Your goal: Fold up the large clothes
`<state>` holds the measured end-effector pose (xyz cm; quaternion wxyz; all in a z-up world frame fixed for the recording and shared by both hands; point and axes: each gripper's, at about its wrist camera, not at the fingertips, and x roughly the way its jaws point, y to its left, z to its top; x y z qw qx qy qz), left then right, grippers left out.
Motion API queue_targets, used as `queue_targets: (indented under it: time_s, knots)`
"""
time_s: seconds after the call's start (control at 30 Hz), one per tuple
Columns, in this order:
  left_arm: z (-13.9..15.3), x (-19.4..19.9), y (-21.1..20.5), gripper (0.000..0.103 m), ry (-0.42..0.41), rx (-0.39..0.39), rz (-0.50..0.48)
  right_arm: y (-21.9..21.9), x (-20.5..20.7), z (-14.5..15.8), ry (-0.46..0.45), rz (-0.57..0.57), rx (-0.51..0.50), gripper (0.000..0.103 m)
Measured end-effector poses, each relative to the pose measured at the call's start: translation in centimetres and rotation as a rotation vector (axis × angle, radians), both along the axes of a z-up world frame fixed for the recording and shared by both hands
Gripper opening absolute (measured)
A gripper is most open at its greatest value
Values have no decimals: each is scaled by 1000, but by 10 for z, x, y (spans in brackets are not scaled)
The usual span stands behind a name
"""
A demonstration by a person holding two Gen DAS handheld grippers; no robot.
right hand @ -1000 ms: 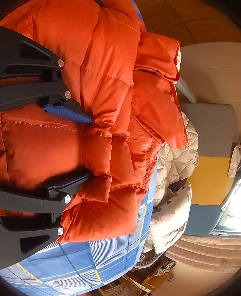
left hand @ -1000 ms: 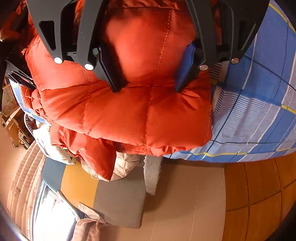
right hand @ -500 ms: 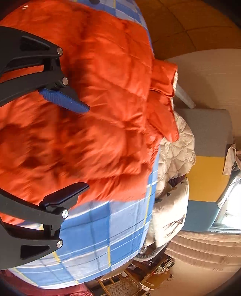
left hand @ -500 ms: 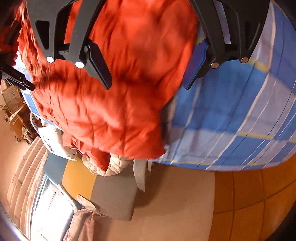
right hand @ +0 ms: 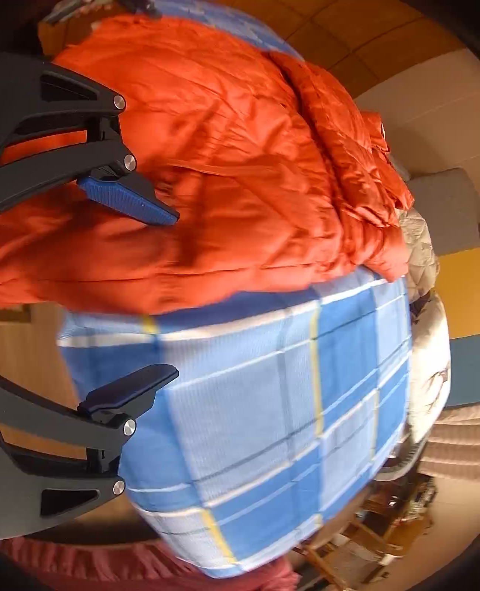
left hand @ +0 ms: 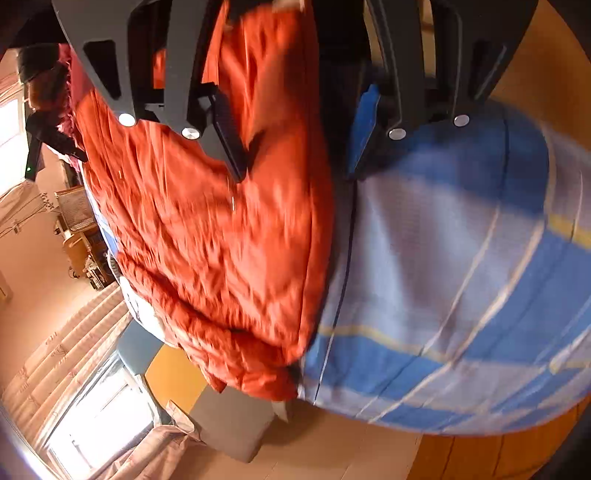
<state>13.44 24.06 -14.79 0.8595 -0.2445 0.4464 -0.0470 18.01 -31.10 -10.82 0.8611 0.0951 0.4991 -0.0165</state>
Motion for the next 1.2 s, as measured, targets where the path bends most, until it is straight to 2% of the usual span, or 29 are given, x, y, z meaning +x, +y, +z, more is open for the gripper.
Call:
queue_targets:
  time_s: [0.1,0.17,0.2,0.23,0.27,0.3,0.33,0.5,0.6,0.73,0.8,0.97,1.2]
  knots:
    - [-10,-20,-12,47,19,-40,-34,4,-23,-14,33,17,67,66]
    - [-13,-25,-19,38,27,-44,-56,7,-34,-20,45,32,118,53]
    - [-13,-27,-23,25,17,-43,-79,8,-39,-21,42,43,132,42]
    - [-10,-29,-26,18,-1,-40,-92,12,-42,-20,33,52,135,33]
    - [-5,-31,-27,14,-17,-31,-96,14,-46,-18,25,60,130,27]
    - [-1,-34,-27,10,-32,-29,-101,16,-48,-14,13,72,133,17]
    - [6,-37,-25,8,-60,-34,-108,19,-50,-9,-4,83,131,12]
    - [42,-64,-18,5,-158,-30,-130,26,-71,27,-70,133,88,7]
    - [57,-85,-13,5,-180,-32,-148,26,-91,49,-105,164,79,7]
    - [75,-113,-5,5,-214,-73,-185,29,-122,73,-130,230,74,6]
    - [89,-120,-1,5,-258,-95,-202,32,-129,86,-156,256,77,6]
    - [111,-106,9,6,-339,-137,-188,31,-121,119,-268,252,116,6]
    - [129,-64,14,6,-402,-150,-164,25,-72,134,-340,192,183,6]
